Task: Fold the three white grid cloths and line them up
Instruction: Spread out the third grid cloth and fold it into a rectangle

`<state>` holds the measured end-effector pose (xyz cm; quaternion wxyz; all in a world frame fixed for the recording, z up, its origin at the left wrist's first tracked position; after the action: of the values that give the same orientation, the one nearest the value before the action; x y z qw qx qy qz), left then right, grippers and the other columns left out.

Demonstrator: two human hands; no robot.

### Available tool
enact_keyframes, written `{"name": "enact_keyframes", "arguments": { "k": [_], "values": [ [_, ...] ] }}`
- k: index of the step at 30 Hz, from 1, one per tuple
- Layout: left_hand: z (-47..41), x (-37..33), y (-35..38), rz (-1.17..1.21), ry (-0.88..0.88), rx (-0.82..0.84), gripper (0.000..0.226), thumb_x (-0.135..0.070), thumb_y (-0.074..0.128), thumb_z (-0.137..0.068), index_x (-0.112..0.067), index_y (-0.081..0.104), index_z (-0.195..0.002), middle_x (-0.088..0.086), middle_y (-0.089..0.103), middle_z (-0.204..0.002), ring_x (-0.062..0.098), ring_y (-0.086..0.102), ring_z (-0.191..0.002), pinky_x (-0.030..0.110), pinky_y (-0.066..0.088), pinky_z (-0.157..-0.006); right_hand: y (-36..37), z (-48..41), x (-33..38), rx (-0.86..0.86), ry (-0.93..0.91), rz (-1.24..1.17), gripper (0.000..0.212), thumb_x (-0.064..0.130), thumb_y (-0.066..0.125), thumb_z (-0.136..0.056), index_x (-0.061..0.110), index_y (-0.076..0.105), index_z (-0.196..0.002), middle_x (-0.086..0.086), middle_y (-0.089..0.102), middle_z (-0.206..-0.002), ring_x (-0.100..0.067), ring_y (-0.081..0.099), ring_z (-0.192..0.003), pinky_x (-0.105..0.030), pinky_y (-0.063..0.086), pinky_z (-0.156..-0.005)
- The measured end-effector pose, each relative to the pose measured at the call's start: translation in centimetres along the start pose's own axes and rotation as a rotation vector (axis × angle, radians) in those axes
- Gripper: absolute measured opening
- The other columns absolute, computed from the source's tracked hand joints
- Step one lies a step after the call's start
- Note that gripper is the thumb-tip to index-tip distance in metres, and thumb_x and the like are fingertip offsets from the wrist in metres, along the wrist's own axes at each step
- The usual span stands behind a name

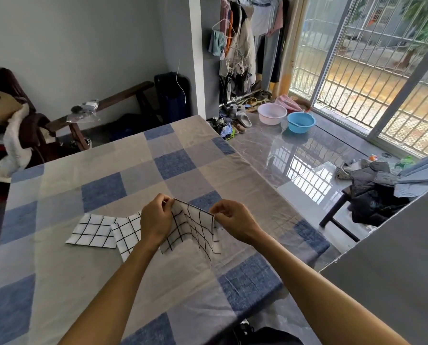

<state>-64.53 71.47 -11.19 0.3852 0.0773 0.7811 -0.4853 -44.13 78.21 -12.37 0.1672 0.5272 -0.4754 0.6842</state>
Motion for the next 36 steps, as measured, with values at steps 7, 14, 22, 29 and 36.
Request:
{"name": "enact_keyframes", "arguments": {
  "k": [7, 14, 22, 29, 36],
  "values": [
    [-0.7, -0.1, 0.6, 0.012, -0.034, -0.008, 0.018, -0.022, 0.054, -0.095, -0.01, 0.059, -0.083, 0.001, 0.061, -0.073, 0.019, 0.055, -0.066, 0.027, 0.037, -0.055, -0.1, 0.3, -0.2, -0.102, 0.027, -0.071, 0.024, 0.003, 0.053, -0.085, 0.021, 0.069, -0.087, 0.009, 0.067, -0.081, -0.003, 0.062, -0.073, -0.026, 0.053, -0.073],
    [-1.0, 0.6, 0.1, -0.038, -0.042, -0.023, 0.016, -0.021, 0.055, -0.095, -0.01, 0.059, -0.085, 0.001, 0.062, -0.074, 0.017, 0.055, -0.065, 0.025, 0.039, -0.055, 0.9, 3.2, -3.7, 0.082, 0.133, -0.097, 0.037, 0.028, 0.057, -0.083, 0.025, 0.06, -0.119, 0.005, 0.059, -0.112, -0.007, 0.057, -0.103, -0.03, 0.049, -0.091],
    [-0.6, -1.0, -0.3, -0.052, 0.127, 0.052, 0.013, -0.023, 0.057, -0.093, -0.014, 0.06, -0.084, -0.005, 0.059, -0.073, 0.015, 0.056, -0.065, 0.022, 0.041, -0.057, 1.7, -0.8, -2.2, -0.091, 0.093, 0.244, 0.026, 0.036, 0.063, -0.088, 0.01, 0.068, -0.085, -0.004, 0.066, -0.094, -0.021, 0.06, -0.088, -0.034, 0.045, -0.076],
    [1.7, -5.3, 0.7, -0.21, 0.373, -0.047, 0.024, -0.034, 0.052, -0.092, -0.012, 0.057, -0.098, 0.008, 0.057, -0.092, 0.02, 0.05, -0.084, 0.036, 0.045, -0.076, -0.4, -0.8, -2.5, -0.185, 0.329, -0.055, 0.039, 0.031, 0.069, -0.084, 0.015, 0.051, -0.054, 0.007, 0.04, -0.044, -0.006, 0.034, -0.039, -0.013, 0.03, -0.04],
    [4.1, -6.9, 5.9, 0.028, 0.23, 0.222, 0.032, -0.053, 0.048, -0.091, -0.024, 0.058, -0.099, -0.007, 0.062, -0.098, 0.009, 0.057, -0.09, 0.032, 0.05, -0.076, -0.4, -0.9, -1.3, -0.13, 0.475, -0.333, 0.034, 0.038, 0.065, -0.085, 0.014, 0.065, -0.061, 0.007, 0.052, -0.045, -0.011, 0.05, -0.051, -0.025, 0.046, -0.057]
  ]
}}
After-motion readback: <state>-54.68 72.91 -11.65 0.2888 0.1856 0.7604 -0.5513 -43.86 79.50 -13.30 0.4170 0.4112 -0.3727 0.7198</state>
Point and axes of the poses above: each hand's wrist, its own z-axis away from the middle knuckle, its own y-axis out of the palm, x = y × z, the point moved 8 cm from there along -z, towards the middle knuckle
